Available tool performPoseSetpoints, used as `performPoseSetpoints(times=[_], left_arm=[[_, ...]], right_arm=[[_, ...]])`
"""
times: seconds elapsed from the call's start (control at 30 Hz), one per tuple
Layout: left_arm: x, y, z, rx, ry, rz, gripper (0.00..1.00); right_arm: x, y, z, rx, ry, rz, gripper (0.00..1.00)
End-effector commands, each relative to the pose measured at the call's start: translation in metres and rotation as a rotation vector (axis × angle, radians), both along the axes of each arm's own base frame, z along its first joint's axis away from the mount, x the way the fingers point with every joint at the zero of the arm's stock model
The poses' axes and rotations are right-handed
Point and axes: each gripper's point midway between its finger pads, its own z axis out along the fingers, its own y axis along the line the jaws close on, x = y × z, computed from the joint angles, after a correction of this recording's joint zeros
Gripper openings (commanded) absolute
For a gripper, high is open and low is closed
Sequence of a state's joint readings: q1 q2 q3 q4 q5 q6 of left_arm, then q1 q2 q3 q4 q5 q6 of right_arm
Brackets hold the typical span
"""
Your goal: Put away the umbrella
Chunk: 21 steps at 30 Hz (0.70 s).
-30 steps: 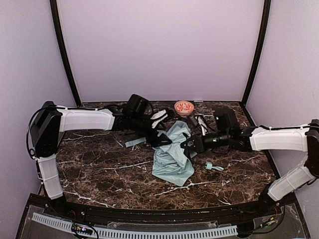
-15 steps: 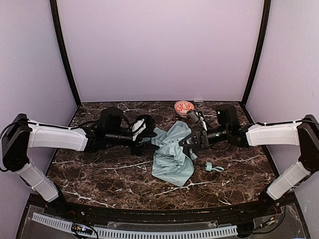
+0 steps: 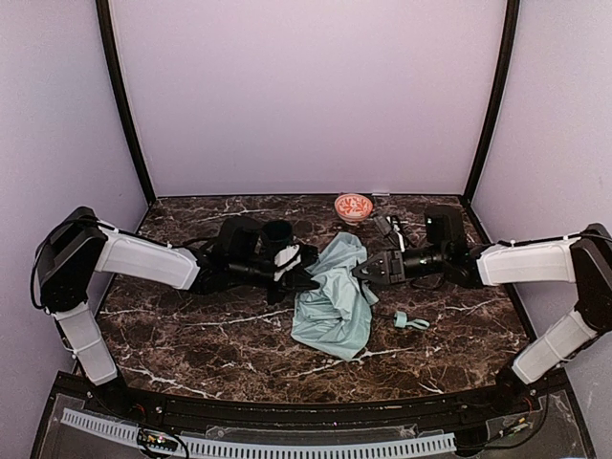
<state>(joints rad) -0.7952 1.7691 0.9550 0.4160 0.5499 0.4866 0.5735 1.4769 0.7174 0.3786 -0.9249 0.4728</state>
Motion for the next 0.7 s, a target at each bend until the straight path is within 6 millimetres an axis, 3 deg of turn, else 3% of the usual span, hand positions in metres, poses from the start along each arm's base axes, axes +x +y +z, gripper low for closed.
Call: performPoseSetpoints(times=[0.0, 0.13, 0.27, 0.33, 0.43, 0.5, 0.67], left_arm=[[-0.01, -0.005, 0.017, -0.034, -0.022, -0.065, 0.0], [-0.012, 0.0, 0.01, 0.007, -0.015, -0.062, 0.0], [-0.007, 0.001, 0.008, 0.031, -0.004, -0.039, 0.0], [-0.004, -0.001, 0.009, 0.045, 0.009, -0.027, 0.0], [-0.001, -0.002, 0.009, 0.058, 0.018, -0.016, 0.0], [0.0, -0.002, 0.009, 0.061, 0.015, -0.016, 0.0], [0.004, -0.003, 0.005, 0.105, 0.051, -0.006, 0.0]], right_arm=[[0.034, -0.047, -0.029, -0.197, -0.02, -0.231, 0.11], [0.056, -0.111, -0.044, -0.379, -0.018, -0.441, 0.11], [0.052, -0.138, -0.042, -0.49, -0.051, -0.507, 0.14], [0.04, -0.127, -0.033, -0.476, -0.072, -0.463, 0.19], [-0.002, -0.077, -0.002, -0.328, -0.21, -0.282, 0.36], [-0.02, -0.056, 0.007, -0.23, -0.246, -0.235, 0.48], [-0.023, -0.027, -0.01, -0.175, -0.171, -0.189, 0.59]])
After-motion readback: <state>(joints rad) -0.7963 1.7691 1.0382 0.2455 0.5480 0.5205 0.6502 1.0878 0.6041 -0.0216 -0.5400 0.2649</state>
